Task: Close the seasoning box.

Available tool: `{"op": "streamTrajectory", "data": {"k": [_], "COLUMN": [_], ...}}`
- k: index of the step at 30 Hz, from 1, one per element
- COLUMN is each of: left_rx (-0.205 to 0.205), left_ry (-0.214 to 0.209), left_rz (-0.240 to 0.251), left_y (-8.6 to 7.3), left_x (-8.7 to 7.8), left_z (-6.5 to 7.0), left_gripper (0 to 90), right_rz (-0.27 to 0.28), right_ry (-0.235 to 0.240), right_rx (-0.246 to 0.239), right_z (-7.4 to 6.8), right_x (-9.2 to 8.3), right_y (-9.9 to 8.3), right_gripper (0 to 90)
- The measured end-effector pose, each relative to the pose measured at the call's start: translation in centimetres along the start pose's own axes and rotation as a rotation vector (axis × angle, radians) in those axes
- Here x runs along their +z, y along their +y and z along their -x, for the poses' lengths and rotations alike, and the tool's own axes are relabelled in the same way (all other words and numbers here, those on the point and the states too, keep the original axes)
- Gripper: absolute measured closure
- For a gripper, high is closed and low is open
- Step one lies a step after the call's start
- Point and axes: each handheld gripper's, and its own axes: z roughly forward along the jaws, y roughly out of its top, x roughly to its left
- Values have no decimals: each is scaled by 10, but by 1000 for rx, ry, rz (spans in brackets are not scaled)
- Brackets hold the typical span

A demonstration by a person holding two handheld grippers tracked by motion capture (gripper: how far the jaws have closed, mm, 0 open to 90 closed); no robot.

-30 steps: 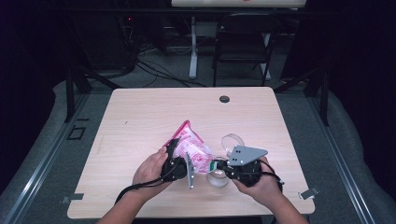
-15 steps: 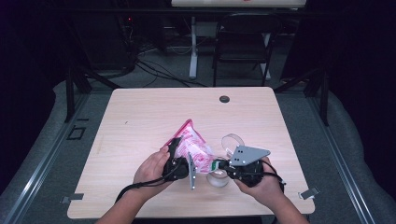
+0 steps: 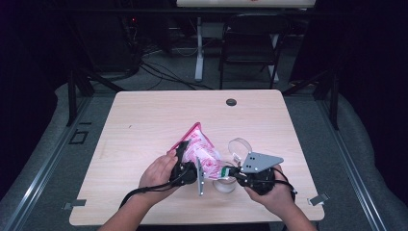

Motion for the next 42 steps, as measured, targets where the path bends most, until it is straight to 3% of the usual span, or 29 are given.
{"op": "streamTrajectory", "data": {"k": [42], "left_rx": [29], "left_ry": [22], "left_rz": [5], "left_y": [9], "left_x": [-1], "left_z": [-4], "left_gripper": [618], "right_rz": [3], "right_ry": [-12], "right_rx": [38], "right_z": [1], "right_x": [2], "right_y": [-16], "right_gripper": [900]}}
